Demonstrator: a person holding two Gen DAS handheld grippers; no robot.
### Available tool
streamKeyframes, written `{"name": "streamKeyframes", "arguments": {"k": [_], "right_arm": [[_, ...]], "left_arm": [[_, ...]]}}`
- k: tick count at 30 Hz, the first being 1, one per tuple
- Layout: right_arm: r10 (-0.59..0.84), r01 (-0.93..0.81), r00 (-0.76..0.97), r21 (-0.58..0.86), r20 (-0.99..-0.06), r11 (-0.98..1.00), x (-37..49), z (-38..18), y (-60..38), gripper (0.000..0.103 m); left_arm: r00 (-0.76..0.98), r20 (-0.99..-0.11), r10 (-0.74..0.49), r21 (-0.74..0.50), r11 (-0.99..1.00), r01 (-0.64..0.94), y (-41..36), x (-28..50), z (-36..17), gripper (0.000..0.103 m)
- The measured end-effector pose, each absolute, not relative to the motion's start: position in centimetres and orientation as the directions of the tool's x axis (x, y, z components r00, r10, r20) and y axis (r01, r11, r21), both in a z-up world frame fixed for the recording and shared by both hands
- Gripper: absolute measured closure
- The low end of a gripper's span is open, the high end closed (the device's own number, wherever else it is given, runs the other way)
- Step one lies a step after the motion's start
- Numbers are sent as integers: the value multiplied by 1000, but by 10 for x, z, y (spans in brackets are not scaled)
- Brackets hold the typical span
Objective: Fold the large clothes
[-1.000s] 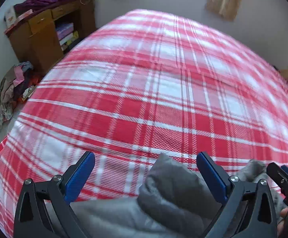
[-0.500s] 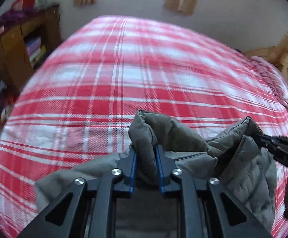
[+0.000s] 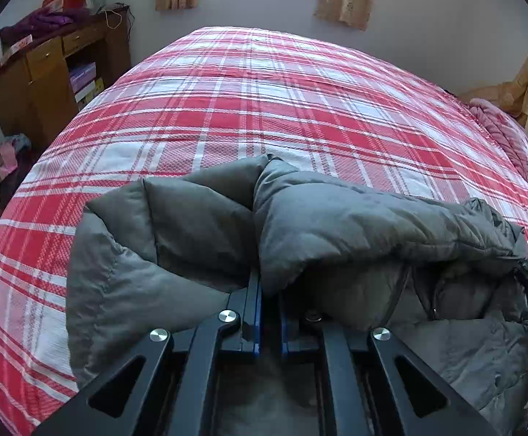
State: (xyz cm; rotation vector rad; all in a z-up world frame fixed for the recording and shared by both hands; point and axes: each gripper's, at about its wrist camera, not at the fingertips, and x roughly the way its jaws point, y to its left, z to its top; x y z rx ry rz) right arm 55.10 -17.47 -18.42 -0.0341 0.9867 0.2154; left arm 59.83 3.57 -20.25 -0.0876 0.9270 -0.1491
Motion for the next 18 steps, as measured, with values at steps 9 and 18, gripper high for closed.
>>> {"name": "streamKeyframes", "arguments": {"k": [9, 18], "right_arm": [[156, -206, 561, 45, -813, 978, 544, -179, -184, 89], [106, -111, 637, 46, -763, 993, 520, -139, -223, 58]], "left_arm": [[662, -746, -77, -18, 995, 94, 37, 553, -160, 82], [809, -581, -91, -131, 991, 17, 45, 573, -90, 18]]}}
